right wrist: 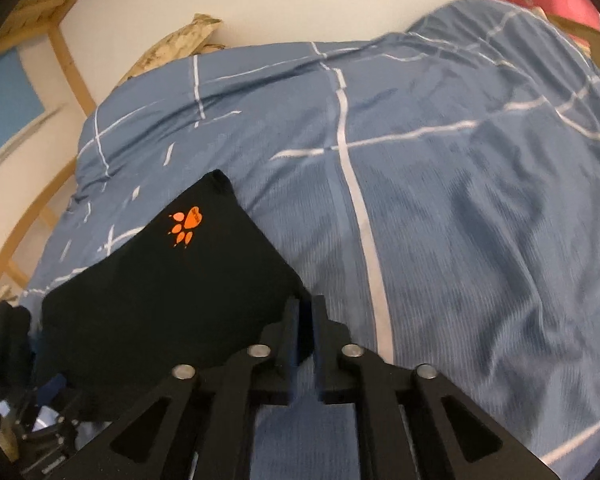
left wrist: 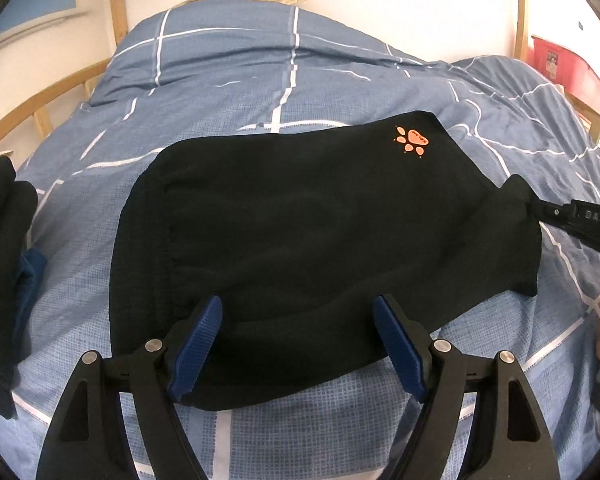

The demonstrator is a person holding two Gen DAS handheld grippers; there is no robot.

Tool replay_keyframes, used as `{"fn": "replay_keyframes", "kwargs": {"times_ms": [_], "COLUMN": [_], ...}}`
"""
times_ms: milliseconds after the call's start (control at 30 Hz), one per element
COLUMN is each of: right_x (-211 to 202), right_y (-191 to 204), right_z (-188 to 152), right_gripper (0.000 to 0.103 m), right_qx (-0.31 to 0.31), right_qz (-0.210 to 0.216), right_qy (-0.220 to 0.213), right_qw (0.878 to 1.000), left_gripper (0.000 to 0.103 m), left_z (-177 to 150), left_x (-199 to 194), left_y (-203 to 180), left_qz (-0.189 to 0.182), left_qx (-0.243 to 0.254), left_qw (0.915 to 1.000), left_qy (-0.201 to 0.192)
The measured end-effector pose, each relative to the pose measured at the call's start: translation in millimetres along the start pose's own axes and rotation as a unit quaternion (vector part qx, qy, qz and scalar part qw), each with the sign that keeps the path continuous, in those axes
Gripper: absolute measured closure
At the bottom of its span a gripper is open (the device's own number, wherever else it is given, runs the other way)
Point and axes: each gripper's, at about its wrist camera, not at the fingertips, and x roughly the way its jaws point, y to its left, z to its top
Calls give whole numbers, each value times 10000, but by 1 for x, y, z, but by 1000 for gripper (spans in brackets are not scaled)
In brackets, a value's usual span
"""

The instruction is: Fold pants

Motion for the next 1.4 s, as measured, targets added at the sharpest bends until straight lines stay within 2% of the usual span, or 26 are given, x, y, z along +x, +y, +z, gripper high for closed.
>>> {"fn": "replay_keyframes", "kwargs": {"times_ms": [67,333,367,433,467,500,567,633,733,900,967,1133,1167,1300,1400], "right_x": [-3,15,17,20,22,25,25,13,-16,-53,-54,-37,-36,-51,-75], "right_y": [-5,-15,-16,-15,-14,-14,-13,-15,-11,-10,-15,-36,-39,-33,-21], "right_z": [-6,-8,-7,-8,-8,-9,-11,-11,-15,-25,-27,-38,-40,-42,-47], "right_gripper": [50,49,50,63,79,89,92,93,94,95,95,95,94,66,64], "right_qx": [258,1076,1132,1183,1192,1191,1213,1248,1118,1188,1194,1604,1690,1684,1565], "right_qz": [12,569,602,631,681,742,744,695,468,-3,-170,-454,-563,-919,-974], "right_qy": [-17,180,176,204,259,307,322,143,-220,-531,-524,-79,-94,-324,-626], "right_qw": [9997,9924,9916,9908,9902,9896,9893,9896,9924,9915,9913,9860,9840,9809,9809], "left_gripper": [25,25,25,25,25,25,25,25,25,25,25,25,25,25,25], "left_z": [0,-1,0,0,0,-1,-1,-2,-2,-4,-6,-8,-8,-9,-11], "left_x": [-1,-8,-9,-8,-8,-8,-8,-10,-11,-15,-17,-24,-25,-29,-39], "left_y": [0,-6,-6,-6,-6,-6,-7,-7,-6,-9,-14,-20,-20,-13,-1], "left_qz": [-19,108,120,125,126,123,124,117,67,-24,-48,-67,-47,-48,-150], "left_qx": [-5,210,212,216,212,219,239,230,211,302,435,605,599,474,189], "left_qw": [10000,9996,9995,9996,9996,9996,9995,9996,9996,9994,9989,9981,9981,9988,9997], "left_qy": [-3,-165,-176,-154,-141,-137,-133,-152,-153,-158,-162,-122,-125,-65,-54]}}
